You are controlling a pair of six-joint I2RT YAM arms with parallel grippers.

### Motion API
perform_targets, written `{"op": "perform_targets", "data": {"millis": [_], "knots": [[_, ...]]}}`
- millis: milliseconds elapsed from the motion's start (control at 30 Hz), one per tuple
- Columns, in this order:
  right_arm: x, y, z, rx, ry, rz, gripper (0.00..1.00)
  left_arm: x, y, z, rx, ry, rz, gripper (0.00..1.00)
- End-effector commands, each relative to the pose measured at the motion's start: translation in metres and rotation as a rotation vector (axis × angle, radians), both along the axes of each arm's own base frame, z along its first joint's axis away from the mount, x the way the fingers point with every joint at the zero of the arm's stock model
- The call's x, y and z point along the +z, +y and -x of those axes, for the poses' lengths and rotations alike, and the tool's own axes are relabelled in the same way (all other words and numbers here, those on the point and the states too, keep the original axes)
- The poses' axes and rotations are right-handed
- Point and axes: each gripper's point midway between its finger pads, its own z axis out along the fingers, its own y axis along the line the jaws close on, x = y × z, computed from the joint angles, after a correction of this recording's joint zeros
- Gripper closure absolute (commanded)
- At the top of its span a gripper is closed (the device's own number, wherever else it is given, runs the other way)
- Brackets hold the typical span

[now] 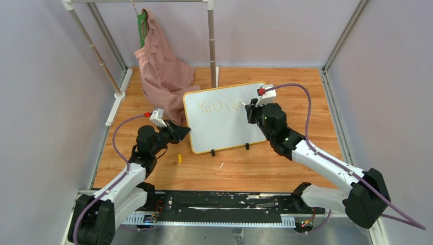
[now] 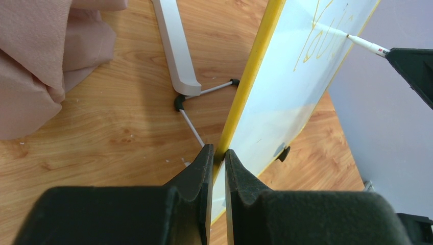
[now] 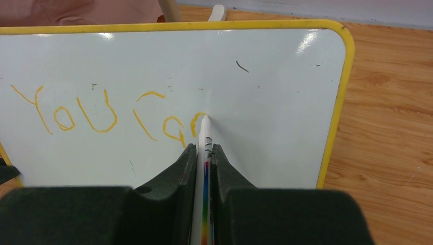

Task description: Write a sentence on the whiteboard

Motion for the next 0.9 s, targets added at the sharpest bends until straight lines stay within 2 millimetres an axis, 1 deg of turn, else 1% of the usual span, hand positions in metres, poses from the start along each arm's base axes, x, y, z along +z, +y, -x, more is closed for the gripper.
{"op": "perform_targets", "data": {"millis": [0,433,633,733,867], "knots": [[-0.002,-0.016,-0.001,-0.051,0.011,0.021,1.00,0.013,-0.001,-0.002,-0.001,-0.055,0.007,1.00],[-0.020,-0.018,0.010,-0.027,0.052,0.025,1.00,0.013,-0.001,-0.001,0.000,-0.053,0.007,1.00],[-0.020,-0.023,0.013,-0.041,0.053,0.033,1.00,0.013,-0.001,-0.002,0.001,-0.054,0.007,1.00],[-0.008,-0.025,0.016,-0.037,0.029,0.009,1.00,0.013,-0.001,-0.002,0.000,-0.054,0.007,1.00],[0.018,-0.026,0.023,-0.017,-0.017,-0.039,1.00,0.013,-0.001,-0.002,0.000,-0.055,0.008,1.00]]}}
